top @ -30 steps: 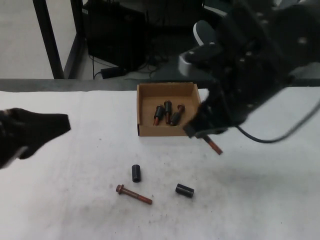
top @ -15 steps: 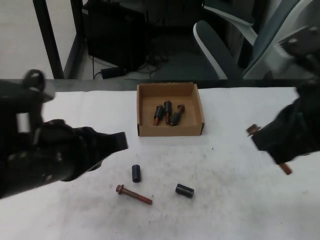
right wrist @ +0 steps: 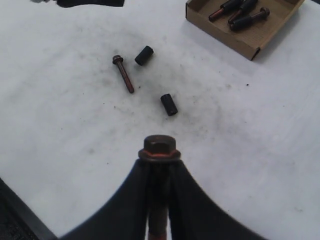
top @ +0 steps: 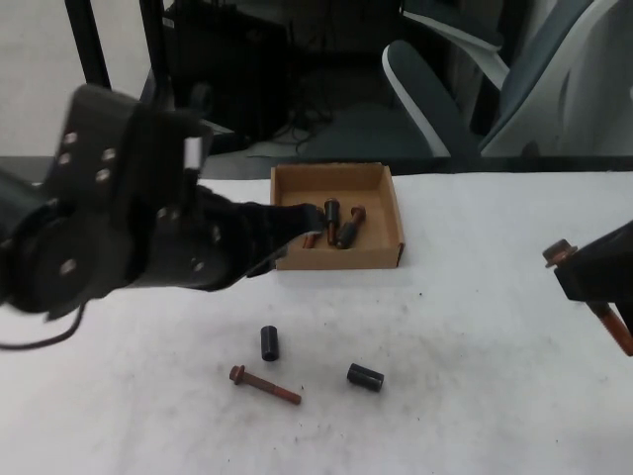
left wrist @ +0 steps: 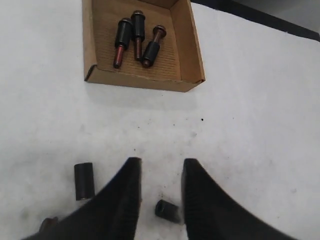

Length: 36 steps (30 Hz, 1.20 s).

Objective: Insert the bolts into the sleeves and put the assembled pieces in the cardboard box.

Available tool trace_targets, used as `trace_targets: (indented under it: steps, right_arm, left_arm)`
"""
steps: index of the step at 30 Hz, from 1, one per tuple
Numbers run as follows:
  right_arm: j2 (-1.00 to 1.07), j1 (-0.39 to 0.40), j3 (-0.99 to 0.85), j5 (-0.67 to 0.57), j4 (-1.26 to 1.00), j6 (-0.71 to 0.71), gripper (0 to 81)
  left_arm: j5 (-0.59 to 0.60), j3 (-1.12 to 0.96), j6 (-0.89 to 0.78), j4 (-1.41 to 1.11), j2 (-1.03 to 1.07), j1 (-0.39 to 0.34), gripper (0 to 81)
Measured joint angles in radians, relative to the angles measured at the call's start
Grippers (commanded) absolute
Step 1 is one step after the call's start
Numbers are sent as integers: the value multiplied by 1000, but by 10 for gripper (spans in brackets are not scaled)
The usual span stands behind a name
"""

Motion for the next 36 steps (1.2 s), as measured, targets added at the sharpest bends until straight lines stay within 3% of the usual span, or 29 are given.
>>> trace_targets:
  steps: [17, 22, 36]
  right_arm:
    - [0, 0, 0, 0, 3, 0, 2]
    - [0, 0, 0, 0, 3, 0, 2]
    - [0, 0, 0, 0, 3, 0, 2]
  left_arm:
    - [-15, -215, 71, 230, 307, 0, 282]
    - [-67, -222, 94, 269, 319, 0, 282]
    - [-61, -222, 104, 304, 322, 0, 282]
